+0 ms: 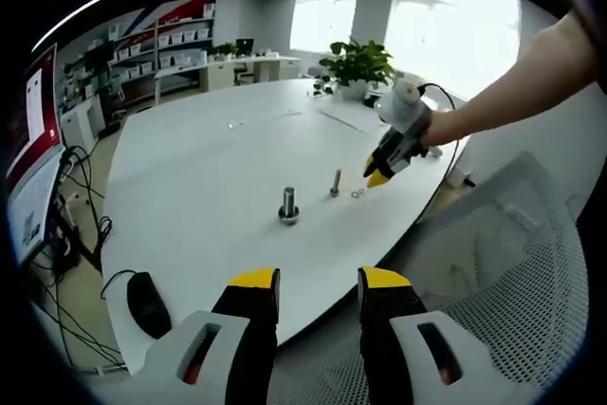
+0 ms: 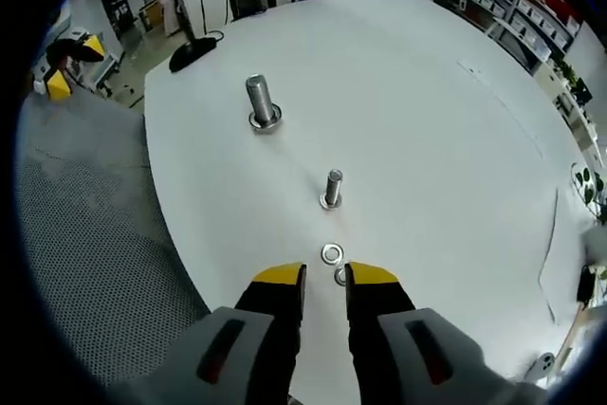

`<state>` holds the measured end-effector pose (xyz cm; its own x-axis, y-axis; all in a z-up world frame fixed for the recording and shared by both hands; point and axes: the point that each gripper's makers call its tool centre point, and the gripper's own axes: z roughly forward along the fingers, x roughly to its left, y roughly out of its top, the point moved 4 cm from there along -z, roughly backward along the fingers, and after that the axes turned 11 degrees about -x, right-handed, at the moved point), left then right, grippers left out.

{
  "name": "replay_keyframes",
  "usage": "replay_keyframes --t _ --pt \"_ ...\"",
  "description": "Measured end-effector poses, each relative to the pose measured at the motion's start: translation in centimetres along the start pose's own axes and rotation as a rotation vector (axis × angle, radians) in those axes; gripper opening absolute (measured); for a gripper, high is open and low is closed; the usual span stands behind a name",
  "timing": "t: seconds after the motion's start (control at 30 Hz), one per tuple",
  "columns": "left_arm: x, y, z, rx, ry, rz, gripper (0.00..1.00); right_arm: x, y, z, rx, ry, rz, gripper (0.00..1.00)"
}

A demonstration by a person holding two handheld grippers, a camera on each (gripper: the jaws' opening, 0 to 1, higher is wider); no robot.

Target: Place the washer onto the threaded stud by aligning its center hole with the stud, sliding it down to the base, and recovering from edge contact or off-axis alignment until the washer reaches the visible bottom stop.

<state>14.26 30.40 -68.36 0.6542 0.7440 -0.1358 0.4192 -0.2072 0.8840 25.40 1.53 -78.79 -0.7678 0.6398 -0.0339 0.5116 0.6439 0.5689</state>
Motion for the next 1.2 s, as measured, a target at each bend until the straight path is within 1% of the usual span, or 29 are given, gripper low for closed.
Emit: replay_keyframes --t 0.13,0.23,0.43,0.53,0.67,0.87,1.0,1.07,1.1,1.2 --pt "-0.2 0.0 0.0 0.004 -0.009 0.007 0.31 0.3 -0.7 -0.7 0.045 -0.024 -0.01 0.19" --pt "-0.2 0.2 -0.1 -0.013 -0.013 0.004 0.31 0.7 -0.6 -1.0 0.052 -0.029 -0.008 0.19" --pt "-0.3 0.4 -0.1 -0.026 -0.018 0.003 0.32 1.0 -0.8 -1.8 0.074 -0.059 -0.019 0.19" --pt "-0.4 0.4 0.0 -0.026 -0.017 0.015 0.31 0.9 -1.2 -2.1 0.096 -0.075 -0.016 0.19" --pt "-0.3 0.4 0.0 -0.026 -0.013 0.008 0.32 0.9 -1.9 -2.3 0.114 -0.076 -0.011 0.19" --pt "-0.2 0.3 0.0 -0.024 -0.005 -0.004 0.32 0.4 -2.4 -2.2 0.113 -0.072 0.002 0.2" --pt "-0.1 0.2 0.0 -0.012 0.002 -0.005 0.32 0.0 -2.8 -1.9 0.108 -0.063 0.007 0.2" --pt "0.0 0.0 0.1 0.002 0.013 -0.012 0.32 -0.1 -2.7 -1.6 0.084 -0.061 0.051 0.2" --pt "0.1 -0.1 0.1 0.012 0.016 -0.013 0.33 -0.3 -2.7 -1.4 0.078 -0.061 0.059 0.2" --pt "0.2 -0.4 0.1 0.026 0.027 -0.013 0.33 -0.5 -3.0 -1.0 0.069 -0.048 0.047 0.2"
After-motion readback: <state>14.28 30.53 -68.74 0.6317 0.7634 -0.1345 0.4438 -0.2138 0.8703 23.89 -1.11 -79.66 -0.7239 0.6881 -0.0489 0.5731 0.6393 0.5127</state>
